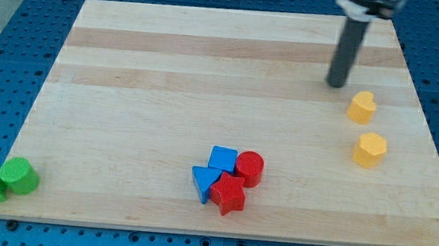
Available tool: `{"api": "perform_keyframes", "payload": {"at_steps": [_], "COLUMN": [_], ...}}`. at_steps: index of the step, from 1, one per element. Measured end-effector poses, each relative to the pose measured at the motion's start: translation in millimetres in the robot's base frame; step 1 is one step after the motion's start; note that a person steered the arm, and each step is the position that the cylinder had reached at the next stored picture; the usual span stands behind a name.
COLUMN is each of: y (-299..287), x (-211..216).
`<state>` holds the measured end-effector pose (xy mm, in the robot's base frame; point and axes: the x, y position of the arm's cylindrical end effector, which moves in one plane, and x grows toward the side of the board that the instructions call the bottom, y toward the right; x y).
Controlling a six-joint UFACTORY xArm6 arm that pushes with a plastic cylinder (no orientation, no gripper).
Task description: Point your arm towards the yellow hexagon
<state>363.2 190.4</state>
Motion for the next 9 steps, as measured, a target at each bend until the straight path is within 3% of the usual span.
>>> {"api": "perform_keyframes", "payload": {"at_steps": [2,5,9], "y": [54.9,74.1,44.0], "x": [38.4,146.9,155.8]}}
